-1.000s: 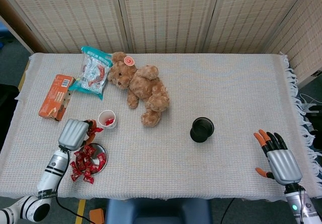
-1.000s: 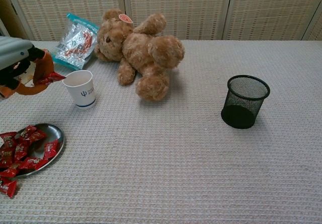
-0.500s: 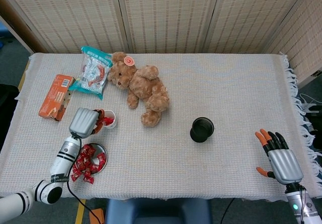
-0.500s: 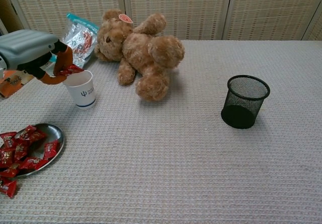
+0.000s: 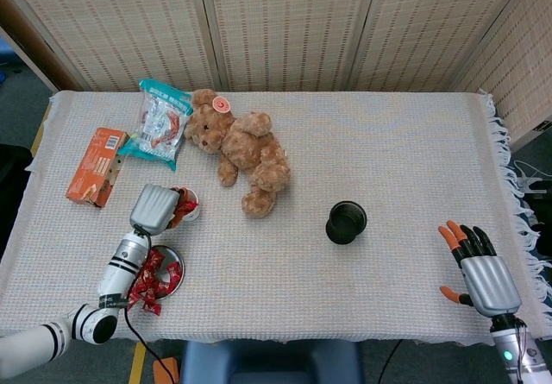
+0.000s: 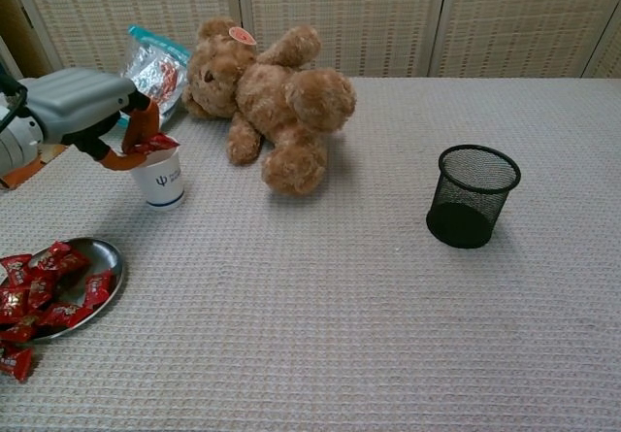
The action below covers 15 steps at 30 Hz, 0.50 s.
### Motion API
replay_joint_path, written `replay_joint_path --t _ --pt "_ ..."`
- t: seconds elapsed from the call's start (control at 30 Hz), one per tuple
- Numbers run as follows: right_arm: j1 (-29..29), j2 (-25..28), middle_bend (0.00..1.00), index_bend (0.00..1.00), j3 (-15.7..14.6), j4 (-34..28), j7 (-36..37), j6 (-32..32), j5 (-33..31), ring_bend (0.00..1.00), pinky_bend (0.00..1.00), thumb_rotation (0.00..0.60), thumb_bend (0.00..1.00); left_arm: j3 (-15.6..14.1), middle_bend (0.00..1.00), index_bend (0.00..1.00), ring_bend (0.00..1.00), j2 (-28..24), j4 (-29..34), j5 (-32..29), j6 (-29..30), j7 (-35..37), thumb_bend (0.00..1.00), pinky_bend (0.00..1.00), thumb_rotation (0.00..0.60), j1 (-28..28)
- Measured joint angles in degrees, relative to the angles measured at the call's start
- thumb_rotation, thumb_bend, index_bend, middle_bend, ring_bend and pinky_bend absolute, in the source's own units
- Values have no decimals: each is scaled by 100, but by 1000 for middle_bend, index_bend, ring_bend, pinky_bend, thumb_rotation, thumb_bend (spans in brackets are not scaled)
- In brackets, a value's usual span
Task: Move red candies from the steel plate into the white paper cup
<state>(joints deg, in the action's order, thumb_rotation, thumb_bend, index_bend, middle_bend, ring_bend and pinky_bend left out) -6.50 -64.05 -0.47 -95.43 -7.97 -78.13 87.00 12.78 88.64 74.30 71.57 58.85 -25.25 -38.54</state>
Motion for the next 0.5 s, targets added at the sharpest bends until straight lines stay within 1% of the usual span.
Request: replay_joint_path --t 0.2,0.3,0.4,0.5 --pt "14 14 0 0 2 -8 12 -32 8 0 0 600 15 -9 632 425 813 76 -157 -64 -15 109 450 1000 600 -81" --pt "17 17 0 0 3 -13 11 -38 9 0 0 600 15 -32 594 400 813 75 -164 -46 22 145 448 1000 600 -91" --pt "24 19 0 0 4 -13 15 -56 16 0 0 600 15 -53 556 393 813 65 -157 -30 72 163 443 1000 600 -90" --pt "22 20 0 0 1 -15 13 -47 17 0 0 600 15 -86 543 389 814 64 -154 -32 99 170 441 1000 600 -89"
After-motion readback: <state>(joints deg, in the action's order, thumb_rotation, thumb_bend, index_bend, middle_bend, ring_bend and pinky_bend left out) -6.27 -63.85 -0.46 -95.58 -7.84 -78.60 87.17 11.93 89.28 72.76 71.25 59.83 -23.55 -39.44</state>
